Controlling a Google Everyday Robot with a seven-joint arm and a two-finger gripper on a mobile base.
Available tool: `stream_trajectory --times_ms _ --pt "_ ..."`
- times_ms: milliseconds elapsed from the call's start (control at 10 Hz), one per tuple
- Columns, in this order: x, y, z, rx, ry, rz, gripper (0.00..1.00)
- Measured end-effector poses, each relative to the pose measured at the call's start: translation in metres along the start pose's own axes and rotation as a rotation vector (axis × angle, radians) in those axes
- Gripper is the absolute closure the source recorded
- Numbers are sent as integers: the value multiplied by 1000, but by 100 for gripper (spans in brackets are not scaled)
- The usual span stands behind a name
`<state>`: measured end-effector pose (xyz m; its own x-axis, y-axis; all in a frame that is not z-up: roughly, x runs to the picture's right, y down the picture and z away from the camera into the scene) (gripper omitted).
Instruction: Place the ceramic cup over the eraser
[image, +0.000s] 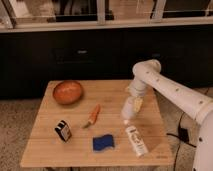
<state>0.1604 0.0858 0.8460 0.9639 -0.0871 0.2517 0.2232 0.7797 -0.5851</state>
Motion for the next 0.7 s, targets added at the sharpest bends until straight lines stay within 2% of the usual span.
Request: stream_trajectory --times_ms 700 --pt "-4 6 14 -25 29 4 20"
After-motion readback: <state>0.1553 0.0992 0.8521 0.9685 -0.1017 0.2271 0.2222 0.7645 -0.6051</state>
